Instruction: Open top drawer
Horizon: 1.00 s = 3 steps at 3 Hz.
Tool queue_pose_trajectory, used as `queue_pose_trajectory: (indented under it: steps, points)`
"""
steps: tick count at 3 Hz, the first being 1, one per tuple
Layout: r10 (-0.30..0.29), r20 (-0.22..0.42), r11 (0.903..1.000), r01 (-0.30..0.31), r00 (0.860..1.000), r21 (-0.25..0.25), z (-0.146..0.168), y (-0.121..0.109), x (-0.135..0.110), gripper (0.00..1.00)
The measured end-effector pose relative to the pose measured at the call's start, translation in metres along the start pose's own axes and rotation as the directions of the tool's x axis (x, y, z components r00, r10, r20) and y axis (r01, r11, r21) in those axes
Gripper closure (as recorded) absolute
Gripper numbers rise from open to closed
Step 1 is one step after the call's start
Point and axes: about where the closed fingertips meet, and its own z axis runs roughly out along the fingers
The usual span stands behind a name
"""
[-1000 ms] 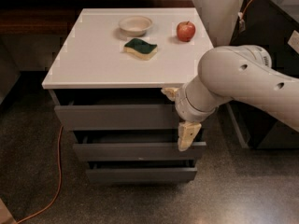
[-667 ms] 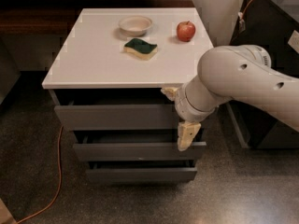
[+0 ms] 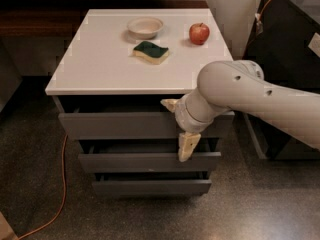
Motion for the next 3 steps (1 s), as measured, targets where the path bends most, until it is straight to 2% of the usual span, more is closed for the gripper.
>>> queue_pose_trajectory:
  steps: [2, 3]
  points:
    - [-0.041, 0.001, 0.9991, 0.041, 0.999, -0.008, 0.052, -0.022, -0.003, 0.0]
    - [-0.037, -0.016, 0.9992, 0.037, 0.999, -0.017, 0.076, -0.031, -0.003, 0.0]
